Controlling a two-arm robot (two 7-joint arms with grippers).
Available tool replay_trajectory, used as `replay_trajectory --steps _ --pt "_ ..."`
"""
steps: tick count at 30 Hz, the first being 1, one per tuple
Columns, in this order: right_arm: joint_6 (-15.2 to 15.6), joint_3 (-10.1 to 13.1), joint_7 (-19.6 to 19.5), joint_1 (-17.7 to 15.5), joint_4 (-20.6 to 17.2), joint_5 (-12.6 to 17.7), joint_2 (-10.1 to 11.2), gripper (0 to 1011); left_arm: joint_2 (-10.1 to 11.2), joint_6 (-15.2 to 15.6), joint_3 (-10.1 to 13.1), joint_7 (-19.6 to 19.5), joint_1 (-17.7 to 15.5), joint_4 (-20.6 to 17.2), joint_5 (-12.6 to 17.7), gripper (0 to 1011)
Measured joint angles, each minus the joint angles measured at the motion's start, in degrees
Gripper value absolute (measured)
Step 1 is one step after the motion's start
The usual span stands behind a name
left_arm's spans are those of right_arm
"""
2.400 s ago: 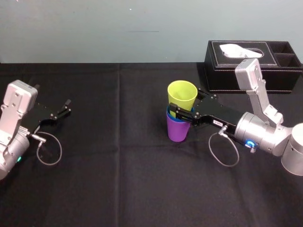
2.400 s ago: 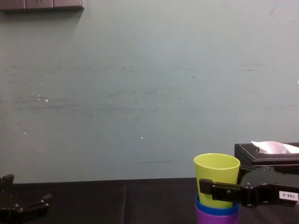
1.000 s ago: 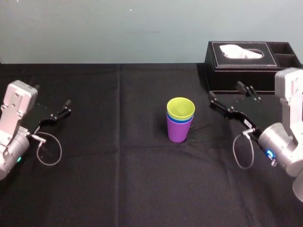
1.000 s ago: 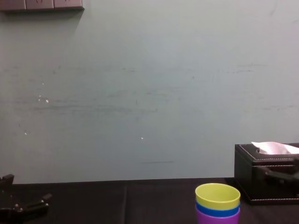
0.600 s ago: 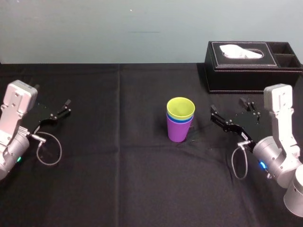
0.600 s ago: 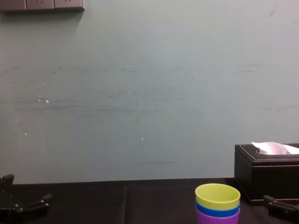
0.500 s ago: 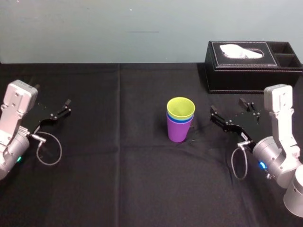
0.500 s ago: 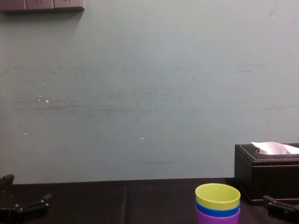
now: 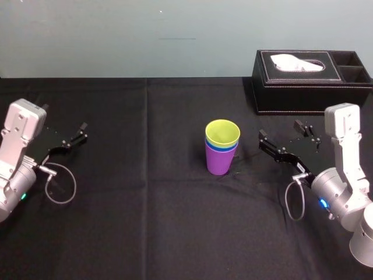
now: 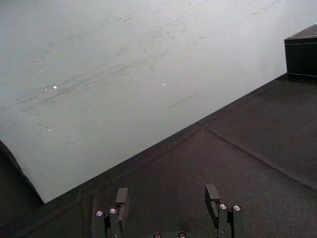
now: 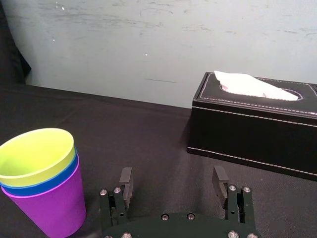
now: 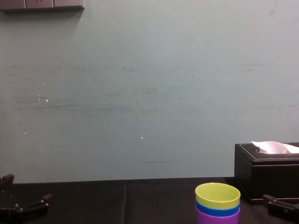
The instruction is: Stack the three plastic cups sequentially using one hand.
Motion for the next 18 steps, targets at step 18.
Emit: replay_trajectory --steps 18 --pt "0.07 -0.07 -0.15 0.00 -0.12 -0.14 0.08 1003 0.00 0.00 0.00 0.00 0.00 0.00 0.00 1011"
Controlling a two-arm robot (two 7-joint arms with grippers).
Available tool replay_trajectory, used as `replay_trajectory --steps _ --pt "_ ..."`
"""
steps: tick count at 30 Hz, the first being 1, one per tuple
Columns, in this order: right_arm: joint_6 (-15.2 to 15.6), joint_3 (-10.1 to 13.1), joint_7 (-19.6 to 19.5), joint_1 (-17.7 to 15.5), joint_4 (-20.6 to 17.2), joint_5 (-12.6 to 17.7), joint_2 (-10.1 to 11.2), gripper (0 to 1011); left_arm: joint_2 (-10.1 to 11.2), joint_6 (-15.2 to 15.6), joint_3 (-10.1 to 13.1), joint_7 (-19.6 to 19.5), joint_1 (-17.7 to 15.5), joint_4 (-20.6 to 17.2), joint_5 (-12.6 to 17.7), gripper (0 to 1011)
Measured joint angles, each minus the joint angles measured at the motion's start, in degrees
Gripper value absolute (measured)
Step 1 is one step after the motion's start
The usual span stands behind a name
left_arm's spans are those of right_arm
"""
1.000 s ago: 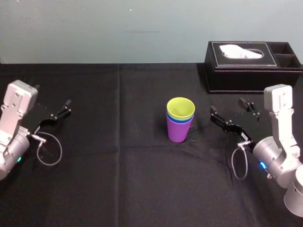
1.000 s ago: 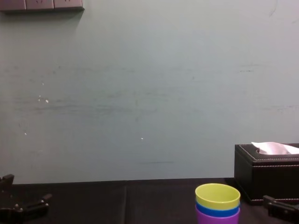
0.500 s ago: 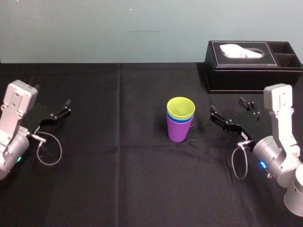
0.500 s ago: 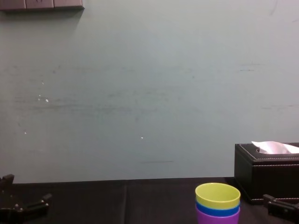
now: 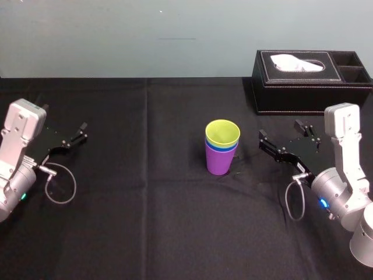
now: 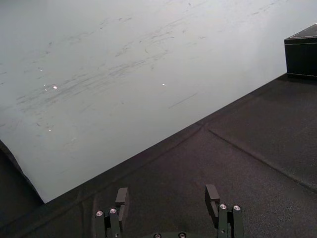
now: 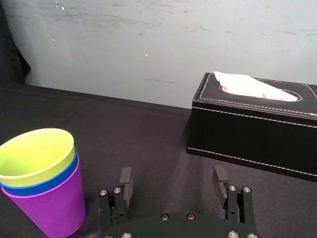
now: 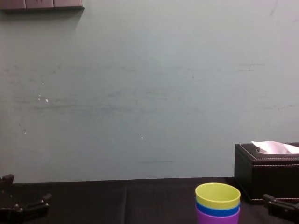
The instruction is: Stack the three plastic cups sequentially using one hand.
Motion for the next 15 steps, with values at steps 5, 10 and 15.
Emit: replay_trajectory --steps 5,10,15 --pt "0.00 0.00 -0.03 0.00 -0.02 0.00 0.01 1003 0.00 0.00 0.00 0.00 0.00 0.00 0.00 1011" --pt "0.00 0.00 -0.06 0.00 -0.02 0.00 0.00 1003 0.00 0.00 0.00 0.00 0.00 0.00 0.00 1011" --pt "0.00 0.00 -0.06 0.00 -0.02 0.00 0.00 1003 0.00 0.00 0.00 0.00 0.00 0.00 0.00 1011"
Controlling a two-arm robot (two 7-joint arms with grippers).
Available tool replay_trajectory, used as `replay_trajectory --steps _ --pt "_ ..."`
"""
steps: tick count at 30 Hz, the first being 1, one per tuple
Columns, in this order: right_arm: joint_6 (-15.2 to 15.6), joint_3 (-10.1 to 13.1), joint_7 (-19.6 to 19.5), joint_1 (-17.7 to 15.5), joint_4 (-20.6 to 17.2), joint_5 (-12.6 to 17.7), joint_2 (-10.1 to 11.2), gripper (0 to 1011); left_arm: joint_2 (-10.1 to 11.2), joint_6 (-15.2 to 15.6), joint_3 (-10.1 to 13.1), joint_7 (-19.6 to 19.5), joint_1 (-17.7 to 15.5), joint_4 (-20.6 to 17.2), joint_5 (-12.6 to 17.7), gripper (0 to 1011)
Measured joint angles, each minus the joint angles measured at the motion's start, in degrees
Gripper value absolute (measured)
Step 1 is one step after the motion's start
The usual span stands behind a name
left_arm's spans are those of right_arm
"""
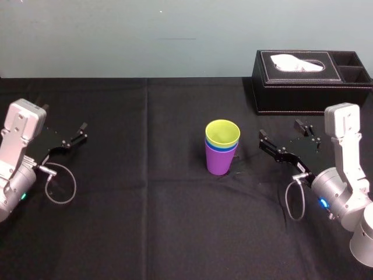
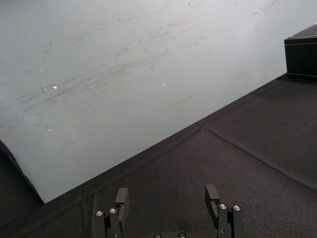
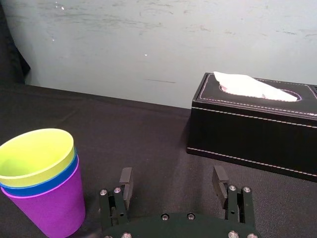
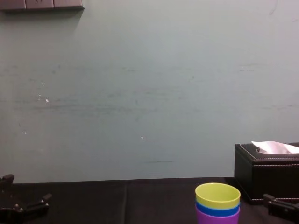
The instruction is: Stack the three plastic cups sequentially using one hand.
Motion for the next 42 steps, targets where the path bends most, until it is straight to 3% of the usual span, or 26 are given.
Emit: replay_trajectory --steps 42 --pt "0.00 0.00 0.01 0.00 0.00 0.00 0.00 1003 0.00 0.00 0.00 0.00 0.00 0.00 0.00 1011"
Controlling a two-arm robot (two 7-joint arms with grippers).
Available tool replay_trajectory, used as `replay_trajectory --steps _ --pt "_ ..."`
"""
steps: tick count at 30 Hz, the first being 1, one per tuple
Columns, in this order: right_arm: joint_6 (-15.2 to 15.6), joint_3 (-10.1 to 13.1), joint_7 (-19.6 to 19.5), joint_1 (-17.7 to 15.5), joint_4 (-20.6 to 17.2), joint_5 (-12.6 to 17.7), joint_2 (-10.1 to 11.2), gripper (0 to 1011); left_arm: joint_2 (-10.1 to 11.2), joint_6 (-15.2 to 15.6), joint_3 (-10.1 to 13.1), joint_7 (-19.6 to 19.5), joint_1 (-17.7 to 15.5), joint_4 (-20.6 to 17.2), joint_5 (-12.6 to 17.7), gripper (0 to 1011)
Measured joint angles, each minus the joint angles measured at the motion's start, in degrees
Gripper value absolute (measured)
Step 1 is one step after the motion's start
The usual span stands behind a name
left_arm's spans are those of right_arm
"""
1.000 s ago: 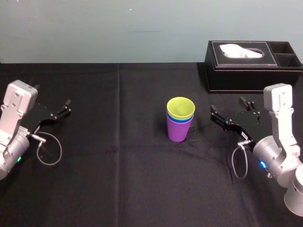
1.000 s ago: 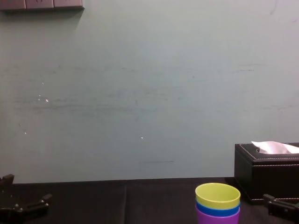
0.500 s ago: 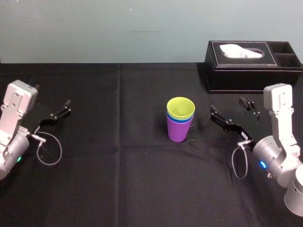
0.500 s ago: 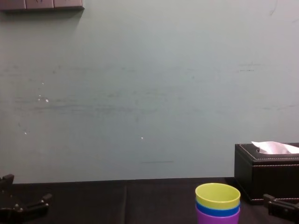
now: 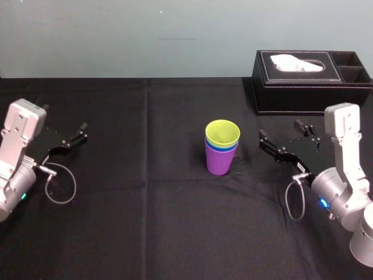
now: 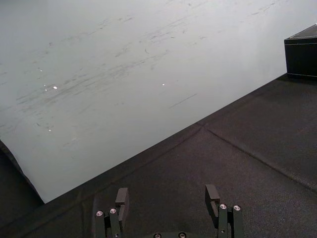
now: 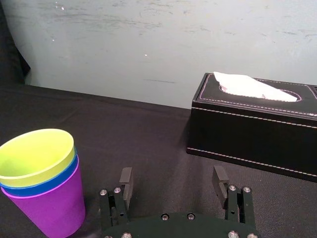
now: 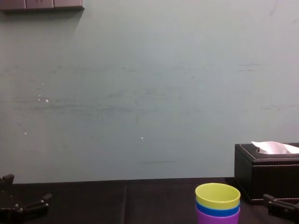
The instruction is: Stack the three plastic cups sequentially using one hand.
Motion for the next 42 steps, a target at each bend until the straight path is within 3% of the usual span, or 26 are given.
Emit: replay_trajectory --steps 42 --pt "0.00 0.00 0.00 0.00 0.00 0.00 0.00 1003 0.00 0.00 0.00 0.00 0.00 0.00 0.00 1011"
